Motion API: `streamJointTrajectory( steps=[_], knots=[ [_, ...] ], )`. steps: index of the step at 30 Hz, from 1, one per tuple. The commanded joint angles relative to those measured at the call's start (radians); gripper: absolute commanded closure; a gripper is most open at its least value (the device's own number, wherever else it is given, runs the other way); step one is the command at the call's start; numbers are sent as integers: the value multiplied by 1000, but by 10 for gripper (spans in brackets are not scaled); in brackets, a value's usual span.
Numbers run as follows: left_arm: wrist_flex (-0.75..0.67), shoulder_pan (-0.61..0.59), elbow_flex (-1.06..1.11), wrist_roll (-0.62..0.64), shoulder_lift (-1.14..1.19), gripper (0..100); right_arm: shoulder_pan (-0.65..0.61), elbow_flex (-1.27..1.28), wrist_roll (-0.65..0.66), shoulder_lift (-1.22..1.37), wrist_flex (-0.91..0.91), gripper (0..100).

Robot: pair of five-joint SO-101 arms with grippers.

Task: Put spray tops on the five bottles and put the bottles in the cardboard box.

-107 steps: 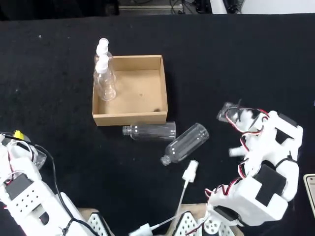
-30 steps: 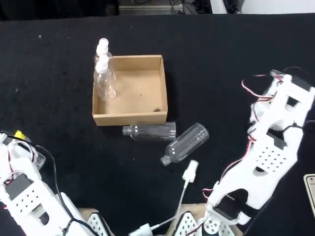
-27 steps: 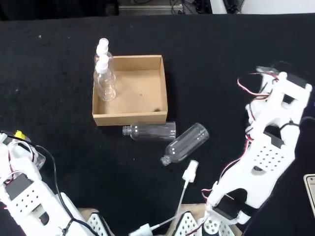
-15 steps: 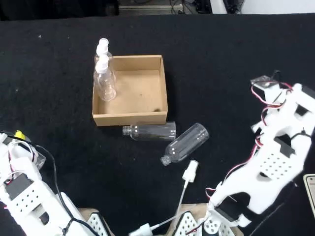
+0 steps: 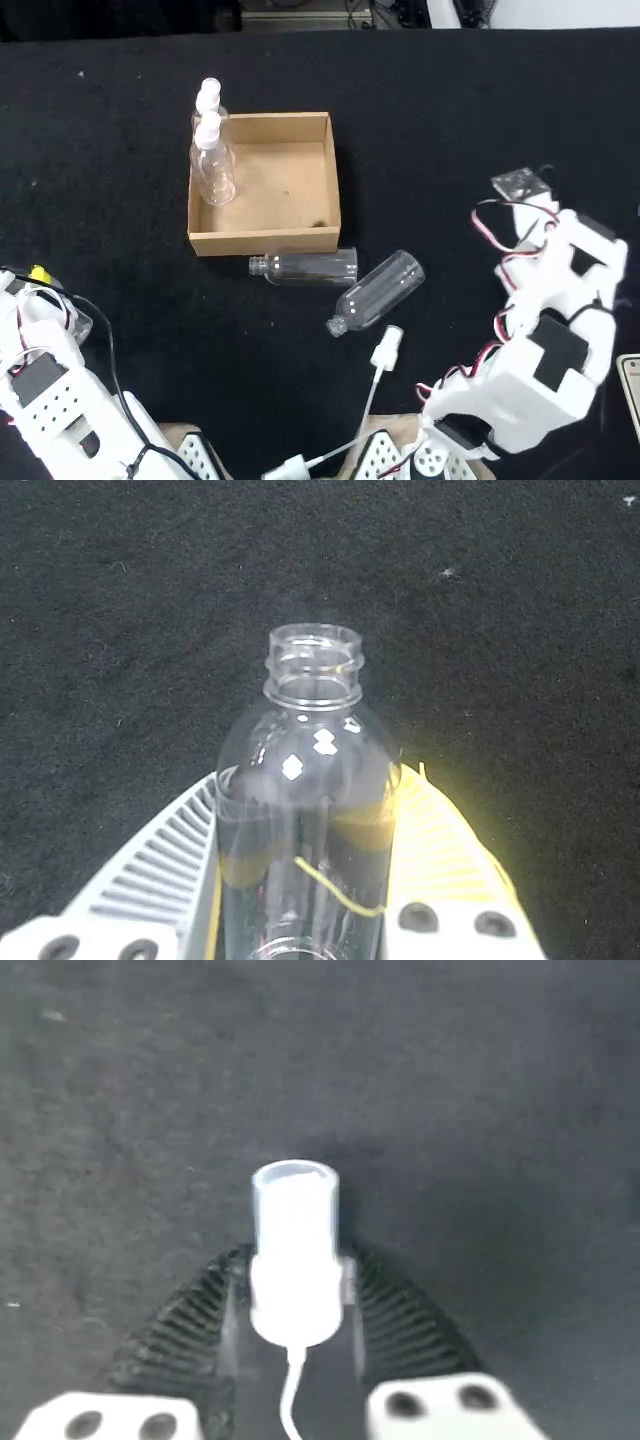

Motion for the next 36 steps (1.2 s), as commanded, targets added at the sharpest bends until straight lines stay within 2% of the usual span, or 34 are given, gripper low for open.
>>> streamJointTrajectory(
  steps=[1, 9, 11, 15, 19, 26, 32, 36],
  knots=[
    [2, 8, -16, -12, -17, 971, -31, 4, -44, -70, -23, 701],
    [2, 7, -16, -12, -17, 971, -31, 13, -48, -68, -26, 757],
    [2, 7, -16, -12, -17, 971, -34, 30, -48, -70, -26, 808],
    [2, 7, -16, -12, -17, 971, -35, 65, -46, -77, -23, 990],
    [3, 10, -38, -12, -21, 971, -20, 30, -64, -142, 31, 989],
    [170, 91, -119, -12, -180, 971, -107, -54, -367, -476, 193, 988],
    [180, 252, -50, -14, -445, 970, -252, -101, -594, -779, 279, 988],
    [166, 406, 22, -15, -617, 970, -393, -147, -787, -949, 301, 987]
  ],
)
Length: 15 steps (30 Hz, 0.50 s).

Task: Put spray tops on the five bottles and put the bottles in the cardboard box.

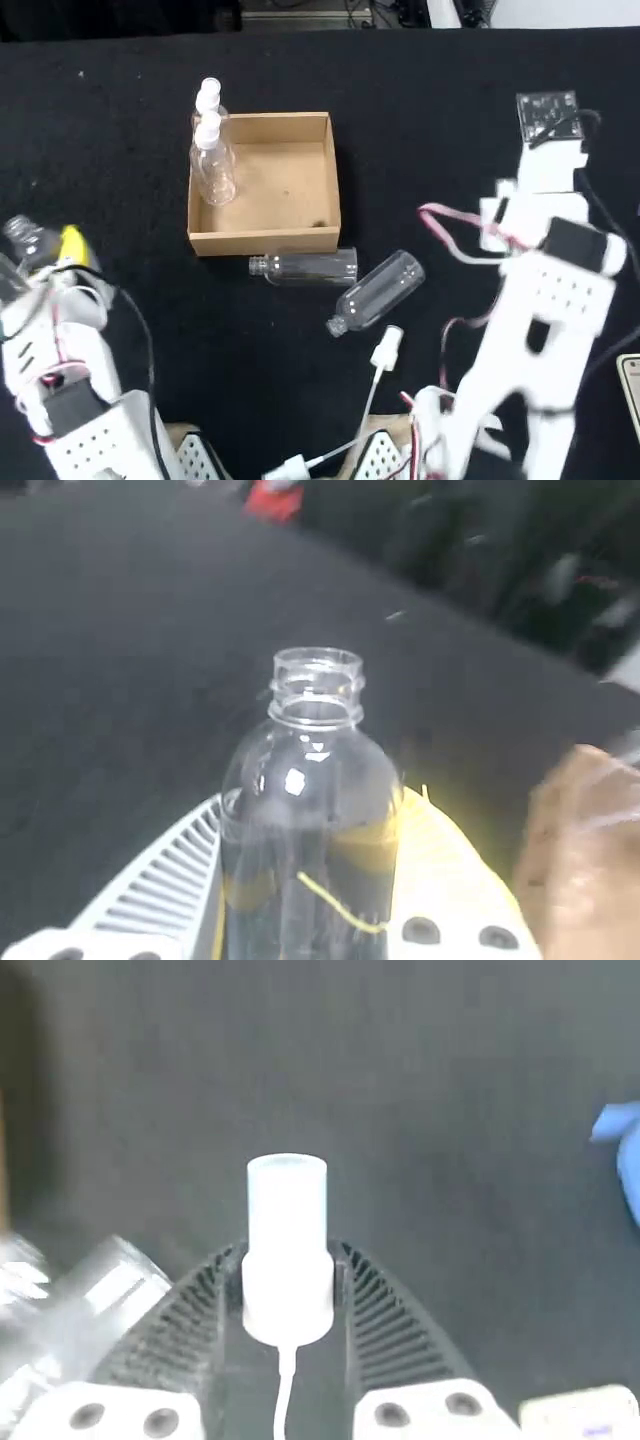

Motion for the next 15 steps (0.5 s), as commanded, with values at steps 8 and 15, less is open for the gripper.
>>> streamJointTrajectory(
  steps=[8, 15],
  knots=[
    [-187, 374, 119, -8, -127, 970, -499, -140, -347, -390, -74, 987],
    [-454, 544, 213, -5, -133, 970, -792, -140, -365, -415, -322, 987]
  ],
)
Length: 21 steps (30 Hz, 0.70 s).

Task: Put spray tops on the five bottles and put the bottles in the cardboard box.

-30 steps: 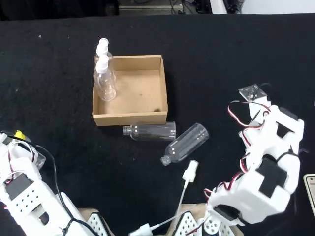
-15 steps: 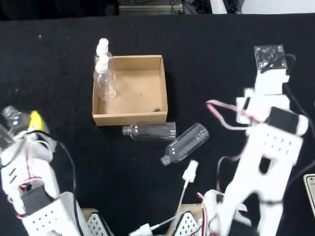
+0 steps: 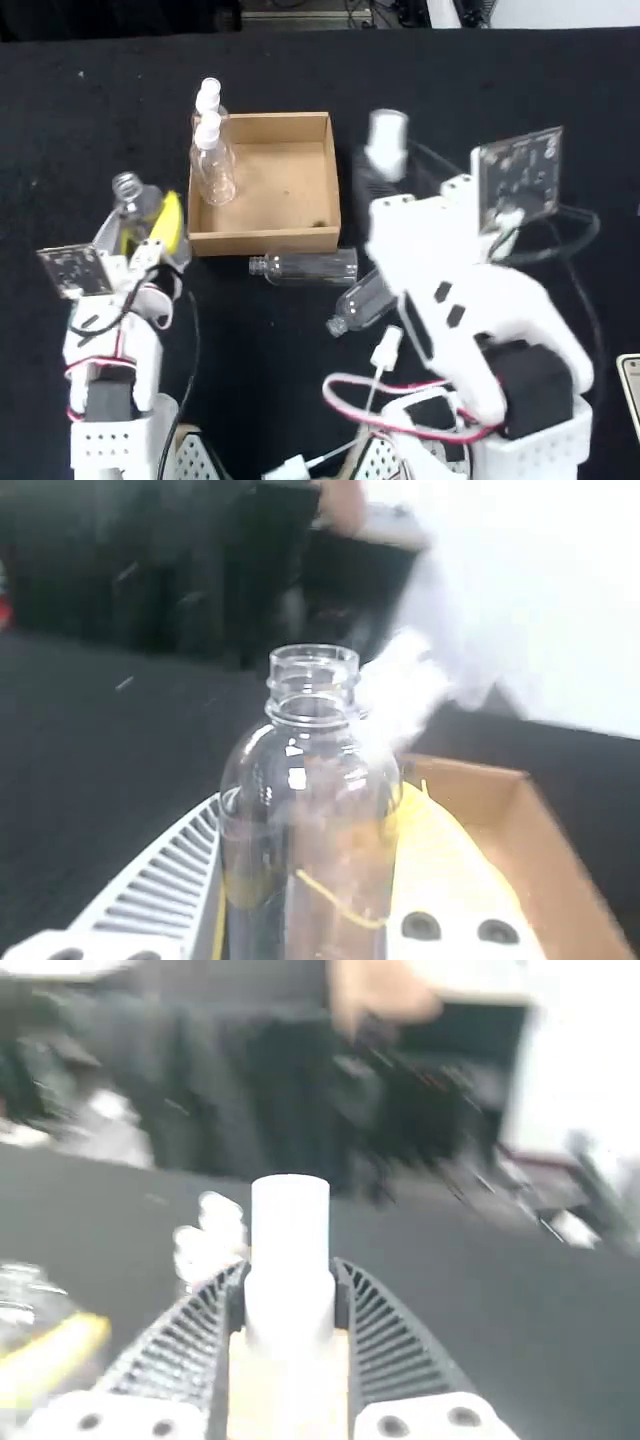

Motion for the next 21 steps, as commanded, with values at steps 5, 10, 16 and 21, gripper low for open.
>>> streamJointTrajectory(
  steps=[5, 10, 16, 21],
  knots=[
    [-150, 143, 76, 5, -12, 970, -189, -54, -9, -16, -259, 987],
    [-157, 211, 107, 3, -12, 970, -210, -12, -9, -16, -394, 987],
    [-201, 367, 116, -3, -11, 970, -213, 104, -9, -15, -652, 987],
    [-209, 414, 116, 3, -11, 970, -213, 153, -9, -16, -763, 987]
  ],
)
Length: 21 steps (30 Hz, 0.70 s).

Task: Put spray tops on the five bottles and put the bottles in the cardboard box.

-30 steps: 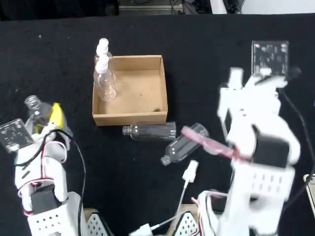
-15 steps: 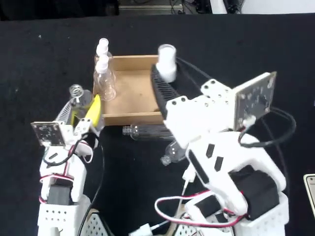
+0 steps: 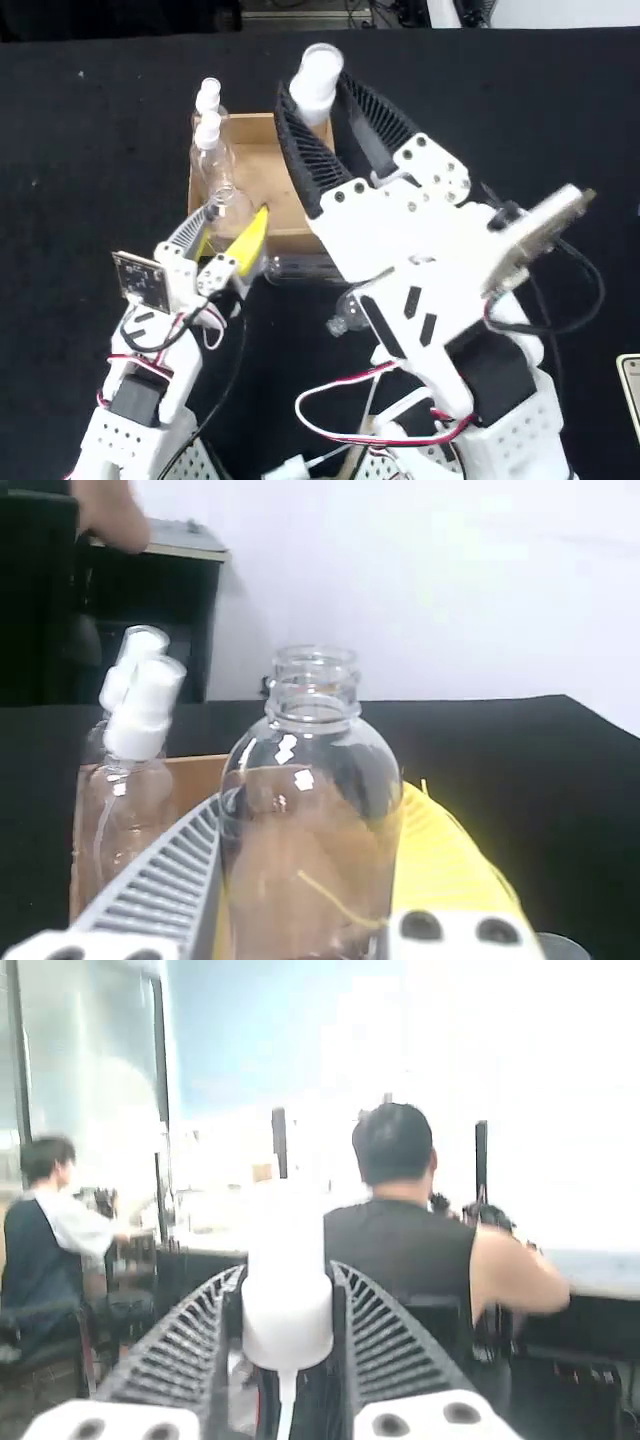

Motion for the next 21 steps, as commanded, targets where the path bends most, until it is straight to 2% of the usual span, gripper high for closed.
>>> streamJointTrajectory(
  steps=[1, 10, 21],
  knots=[
    [-29, 28, 25, 3, -11, 970, -15, 7, -5, -10, -64, 987],
    [-23, 28, 25, -2, -11, 970, -175, 35, -2, 5, -66, 987],
    [-21, 30, 25, -3, -11, 970, -173, 38, 3, 191, -129, 987]
  ],
)
